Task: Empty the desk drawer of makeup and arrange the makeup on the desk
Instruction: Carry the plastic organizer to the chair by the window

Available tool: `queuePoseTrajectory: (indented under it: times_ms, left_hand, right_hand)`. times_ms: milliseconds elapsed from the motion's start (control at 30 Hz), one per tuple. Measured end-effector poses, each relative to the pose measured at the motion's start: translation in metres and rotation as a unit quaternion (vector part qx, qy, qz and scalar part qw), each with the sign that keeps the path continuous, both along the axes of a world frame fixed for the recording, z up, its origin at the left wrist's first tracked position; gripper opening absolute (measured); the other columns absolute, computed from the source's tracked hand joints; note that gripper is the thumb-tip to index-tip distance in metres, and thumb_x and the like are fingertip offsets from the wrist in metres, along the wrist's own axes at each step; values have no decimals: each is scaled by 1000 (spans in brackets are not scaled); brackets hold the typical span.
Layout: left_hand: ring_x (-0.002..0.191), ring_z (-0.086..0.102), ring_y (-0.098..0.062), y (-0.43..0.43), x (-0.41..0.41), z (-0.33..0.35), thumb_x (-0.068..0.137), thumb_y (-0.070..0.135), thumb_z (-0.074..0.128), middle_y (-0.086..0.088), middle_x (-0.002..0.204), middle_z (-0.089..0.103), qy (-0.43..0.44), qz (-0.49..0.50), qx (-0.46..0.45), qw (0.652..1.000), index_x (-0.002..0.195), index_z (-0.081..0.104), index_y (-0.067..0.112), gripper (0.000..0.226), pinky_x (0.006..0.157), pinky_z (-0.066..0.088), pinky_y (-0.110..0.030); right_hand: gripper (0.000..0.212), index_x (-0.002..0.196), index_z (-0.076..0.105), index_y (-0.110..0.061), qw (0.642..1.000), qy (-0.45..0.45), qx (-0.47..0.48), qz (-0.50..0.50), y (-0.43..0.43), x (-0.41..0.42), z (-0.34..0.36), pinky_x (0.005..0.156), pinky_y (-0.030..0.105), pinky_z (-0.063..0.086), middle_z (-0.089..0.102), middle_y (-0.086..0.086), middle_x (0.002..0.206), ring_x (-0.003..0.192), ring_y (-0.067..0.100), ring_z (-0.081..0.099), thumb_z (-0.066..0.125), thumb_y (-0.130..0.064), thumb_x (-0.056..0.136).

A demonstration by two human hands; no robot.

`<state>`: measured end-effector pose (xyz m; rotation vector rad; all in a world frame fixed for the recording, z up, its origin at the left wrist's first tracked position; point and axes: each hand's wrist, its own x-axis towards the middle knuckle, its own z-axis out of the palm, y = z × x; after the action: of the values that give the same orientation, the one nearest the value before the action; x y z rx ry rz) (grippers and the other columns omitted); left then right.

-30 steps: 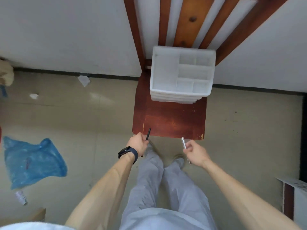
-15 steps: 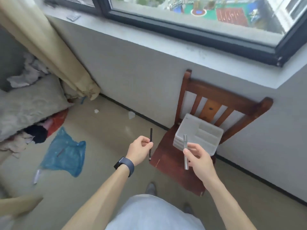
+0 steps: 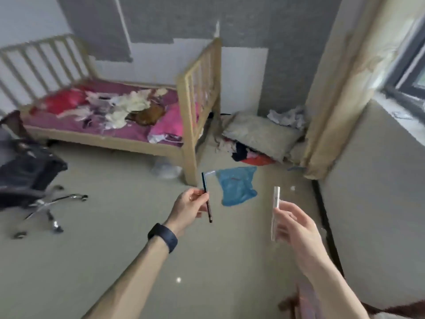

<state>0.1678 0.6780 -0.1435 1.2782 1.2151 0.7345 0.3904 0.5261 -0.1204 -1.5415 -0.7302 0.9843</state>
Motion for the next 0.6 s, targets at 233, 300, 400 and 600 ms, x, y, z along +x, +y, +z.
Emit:
queuePoseTrajectory:
  times_ms: [233,300,400,600]
  left_hand:
    - [67,71,-6,-16,-288,31,94,23,67,-2,92,70,-16,250,53,967,99,64,17,8,67,53,-31]
    - [69,72,-9,-31,-363,35,93,25,68,-2,94,71,-21,304,56,951,101,66,17,12,68,54,-32]
    - [71,73,-12,-56,-462,42,93,27,68,-2,96,72,-16,362,52,931,104,66,17,15,69,54,-32]
    - [75,74,-17,-76,-624,70,93,26,67,-2,95,75,-8,453,61,889,102,66,17,12,71,55,-33]
  right_hand:
    - [20,83,72,-27,967,-19,32,251,107,-252,43,68,33,57,72,-3,80,78,18,66,64,-17,97]
    - [14,89,71,-23,951,-16,42,305,122,-331,52,73,38,56,76,-1,88,81,19,65,63,-16,98]
    - [7,100,67,-19,929,-11,50,365,134,-436,61,74,36,55,77,5,95,83,18,65,61,-17,101]
    - [12,110,67,-13,897,3,55,438,168,-607,82,74,34,53,76,10,100,86,19,63,61,-14,100]
